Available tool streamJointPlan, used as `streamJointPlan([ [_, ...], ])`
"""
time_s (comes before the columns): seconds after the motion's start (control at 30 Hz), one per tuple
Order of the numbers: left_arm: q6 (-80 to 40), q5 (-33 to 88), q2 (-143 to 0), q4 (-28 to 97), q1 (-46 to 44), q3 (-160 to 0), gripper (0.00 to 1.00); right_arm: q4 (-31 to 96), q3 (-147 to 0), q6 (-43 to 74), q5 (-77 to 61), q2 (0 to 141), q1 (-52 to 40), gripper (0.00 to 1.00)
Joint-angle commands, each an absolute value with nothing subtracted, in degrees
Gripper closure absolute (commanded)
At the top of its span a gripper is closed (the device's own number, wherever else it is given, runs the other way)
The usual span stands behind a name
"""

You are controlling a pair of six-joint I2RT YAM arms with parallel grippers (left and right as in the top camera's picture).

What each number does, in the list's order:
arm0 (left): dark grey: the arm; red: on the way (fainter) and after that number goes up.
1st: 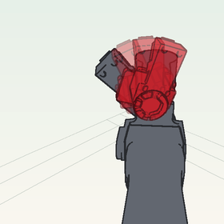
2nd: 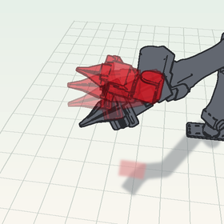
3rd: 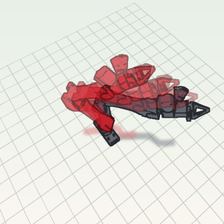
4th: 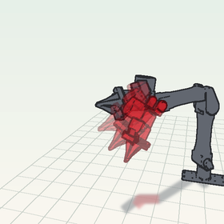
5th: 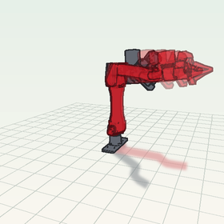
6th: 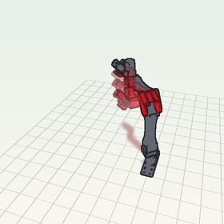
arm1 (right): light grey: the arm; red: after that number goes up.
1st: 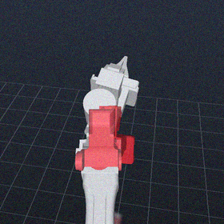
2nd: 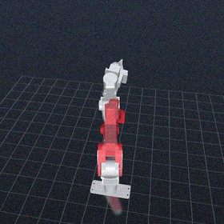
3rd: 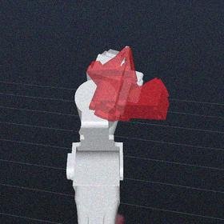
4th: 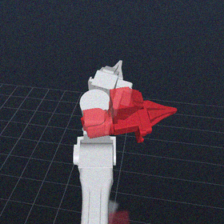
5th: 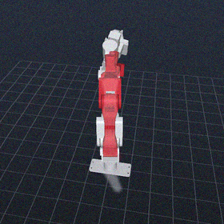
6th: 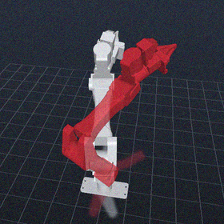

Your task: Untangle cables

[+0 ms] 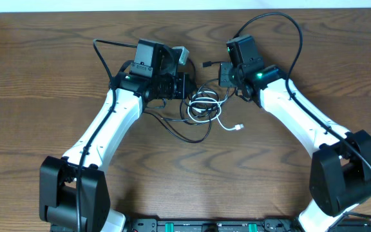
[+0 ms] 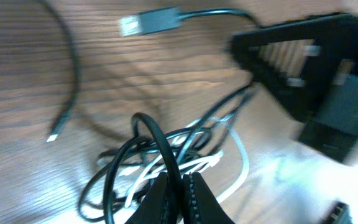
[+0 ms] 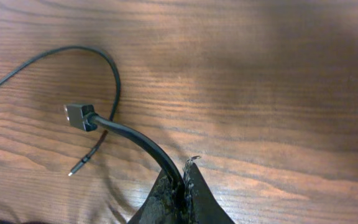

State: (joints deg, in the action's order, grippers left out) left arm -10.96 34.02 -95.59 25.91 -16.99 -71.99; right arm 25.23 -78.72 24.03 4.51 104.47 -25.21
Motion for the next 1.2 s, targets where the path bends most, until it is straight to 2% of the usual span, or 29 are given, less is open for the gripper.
streamJointPlan([
  [0.0,-13.69,25.32,-95.26,27.09,-16.95,-72.34,0.93,24.56,-79.5,20.38,5.48,98.45,-25.23,0.99],
  [0.17,-15.77,16.71,-95.26,29.54,-16.93,-72.34,0.93,26.41,-79.5,19.42,7.64,91.64,-23.83,0.99],
  [0.3,-15.75,11.88,-95.26,30.44,-16.93,-72.34,0.93,32.12,-79.5,19.73,15.75,86.26,-22.41,0.99],
  [0.5,-15.73,7.75,-95.26,29.95,-16.93,-72.34,0.93,42.52,-79.5,22.41,25.02,82.81,-20.91,0.99],
  [0.67,-15.68,6.61,-95.22,26.65,-15.86,-72.36,0.93,51.05,-79.29,26.63,23.92,83.7,-19.09,0.99],
  [0.77,-15.49,9.08,-94.5,23.59,-14.37,-73.17,0.93,52.29,-78.46,26.57,21.65,84.75,-18.35,0.99],
  [1.03,-15.38,29.71,-84.66,11.42,-8.08,-75.16,0.93,51.57,-76.23,26.52,14.92,91.92,-15.97,0.99],
  [1.17,-18.2,30.89,-78.94,8.21,-4.82,-75.16,0.93,50.98,-76.23,26.02,12.62,96.25,-14.85,0.99],
])
